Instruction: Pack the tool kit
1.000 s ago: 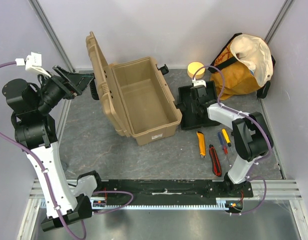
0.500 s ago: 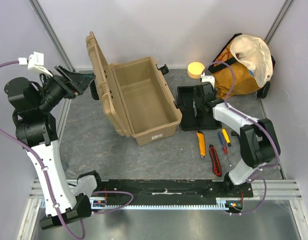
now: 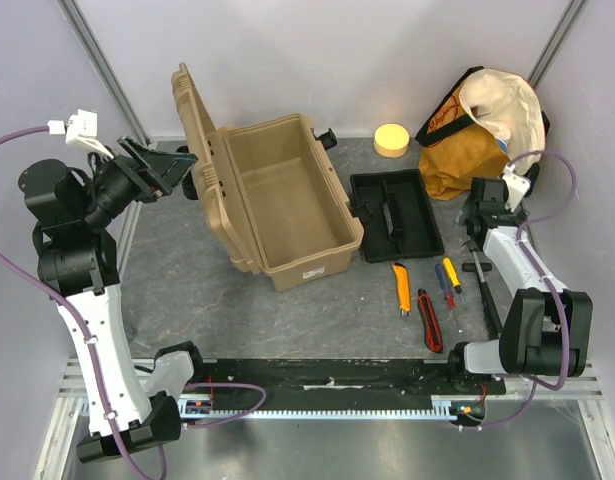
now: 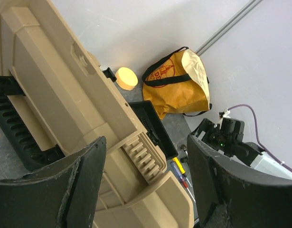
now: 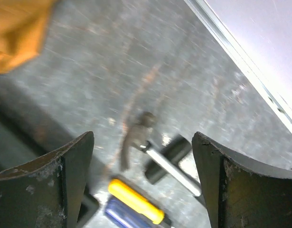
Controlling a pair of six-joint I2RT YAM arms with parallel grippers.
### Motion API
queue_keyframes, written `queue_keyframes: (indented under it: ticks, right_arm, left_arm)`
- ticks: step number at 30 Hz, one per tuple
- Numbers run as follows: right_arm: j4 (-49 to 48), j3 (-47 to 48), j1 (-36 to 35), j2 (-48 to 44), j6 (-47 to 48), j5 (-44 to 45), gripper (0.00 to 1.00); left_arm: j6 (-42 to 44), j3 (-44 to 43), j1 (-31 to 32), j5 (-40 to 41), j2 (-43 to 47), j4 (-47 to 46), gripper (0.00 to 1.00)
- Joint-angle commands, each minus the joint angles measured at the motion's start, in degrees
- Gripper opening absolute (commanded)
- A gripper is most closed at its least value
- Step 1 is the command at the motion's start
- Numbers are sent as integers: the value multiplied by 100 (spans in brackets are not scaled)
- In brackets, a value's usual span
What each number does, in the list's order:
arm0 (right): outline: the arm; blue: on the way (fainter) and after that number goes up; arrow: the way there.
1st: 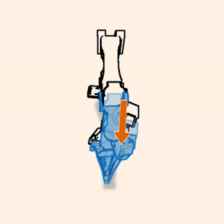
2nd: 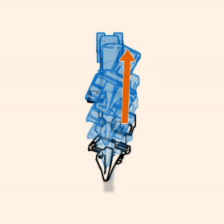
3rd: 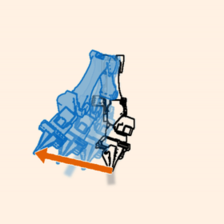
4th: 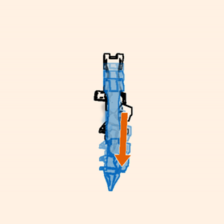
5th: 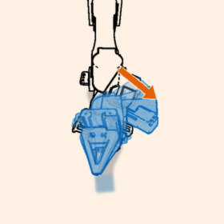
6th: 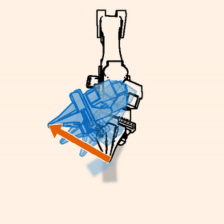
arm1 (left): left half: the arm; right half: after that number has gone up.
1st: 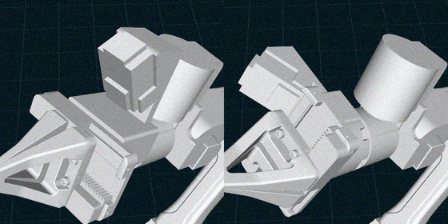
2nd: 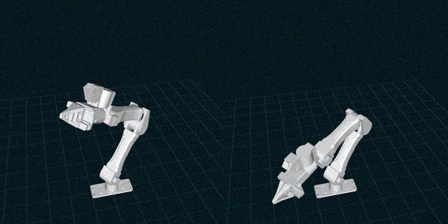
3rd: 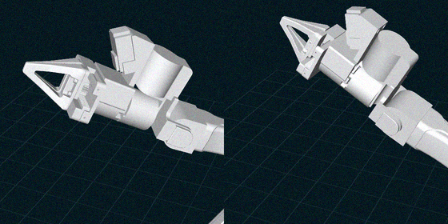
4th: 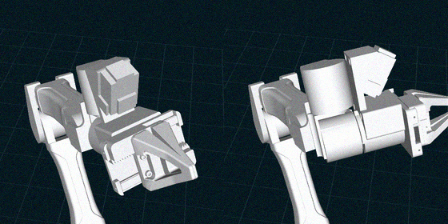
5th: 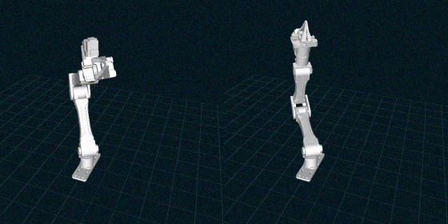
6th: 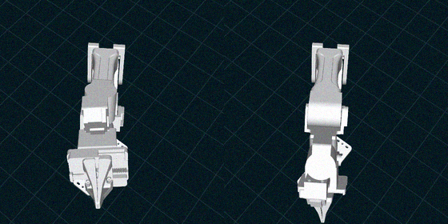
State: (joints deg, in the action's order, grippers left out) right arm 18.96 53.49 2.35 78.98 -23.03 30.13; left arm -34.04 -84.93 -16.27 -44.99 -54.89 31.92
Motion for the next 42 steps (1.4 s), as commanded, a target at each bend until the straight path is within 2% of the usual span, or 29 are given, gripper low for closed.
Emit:
queue_keyframes:
  ticks: [1,8,18,21,23,29,35,42]
  right_arm:
    - [301,-365,257,-286,104,-156,92]
    - [424,-673,266,-533,299,-437,94]
    - [670,-999,275,-840,273,-790,91]
    - [872,-938,275,-482,26,-578,92]
    - [968,-815,275,-148,-9,-561,90]
    - [811,-735,275,337,0,-201,88]
    - [626,-349,424,688,79,-191,79]
    - [197,-76,942,1049,193,-902,53]
  left_arm:
    - [29,11,71,-71,102,-292,75]
    - [143,46,177,-124,14,-274,75]
    - [196,99,212,-185,-118,-283,75]
    - [231,116,212,-185,-127,-274,75]
    - [249,125,221,-185,-118,-283,75]
    - [267,117,256,-194,-109,-283,75]
    - [284,134,274,-194,-109,-283,76]
    - [337,134,274,-194,-118,-257,76]
